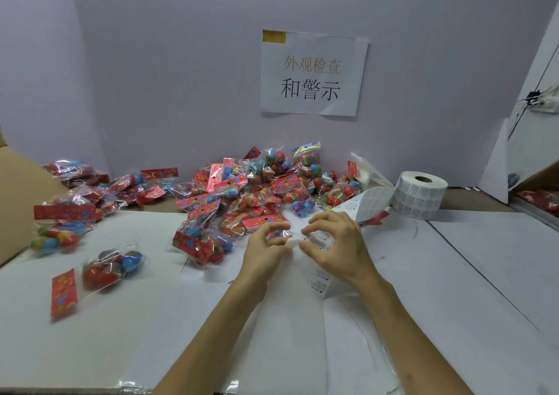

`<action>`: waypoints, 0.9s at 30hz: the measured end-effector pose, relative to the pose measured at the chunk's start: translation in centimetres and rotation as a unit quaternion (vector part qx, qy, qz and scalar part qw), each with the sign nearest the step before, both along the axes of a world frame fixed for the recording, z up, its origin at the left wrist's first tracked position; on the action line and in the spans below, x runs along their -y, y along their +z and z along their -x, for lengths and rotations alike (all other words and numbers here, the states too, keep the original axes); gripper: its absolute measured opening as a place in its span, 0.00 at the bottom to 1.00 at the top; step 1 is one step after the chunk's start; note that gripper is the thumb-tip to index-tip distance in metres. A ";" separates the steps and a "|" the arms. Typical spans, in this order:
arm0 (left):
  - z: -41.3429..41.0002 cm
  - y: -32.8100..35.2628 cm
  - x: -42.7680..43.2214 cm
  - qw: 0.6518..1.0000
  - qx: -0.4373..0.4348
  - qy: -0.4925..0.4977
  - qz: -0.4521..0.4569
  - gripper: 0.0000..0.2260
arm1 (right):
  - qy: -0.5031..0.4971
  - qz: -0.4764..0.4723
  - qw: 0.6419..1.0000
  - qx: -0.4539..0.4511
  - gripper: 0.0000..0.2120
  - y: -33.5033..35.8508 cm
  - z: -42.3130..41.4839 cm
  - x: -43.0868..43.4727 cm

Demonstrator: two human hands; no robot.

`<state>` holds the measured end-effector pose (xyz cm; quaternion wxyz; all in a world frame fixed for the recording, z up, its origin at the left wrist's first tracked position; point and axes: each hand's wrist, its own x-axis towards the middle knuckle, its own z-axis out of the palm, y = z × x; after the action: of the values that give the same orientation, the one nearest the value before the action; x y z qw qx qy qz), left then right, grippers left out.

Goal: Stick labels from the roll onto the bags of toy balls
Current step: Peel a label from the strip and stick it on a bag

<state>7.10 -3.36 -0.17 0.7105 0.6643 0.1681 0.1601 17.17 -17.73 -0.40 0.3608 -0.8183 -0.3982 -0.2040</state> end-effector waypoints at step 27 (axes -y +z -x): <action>0.1 0.3 0.4 1.000 0.005 -0.017 -0.021 0.18 | 0.010 -0.044 0.997 -0.059 0.04 -0.6 -0.5 0.0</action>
<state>6.98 -3.73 0.16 0.6996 0.6812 0.1502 0.1550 17.63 -17.70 -1.02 0.4215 -0.8081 -0.3751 -0.1693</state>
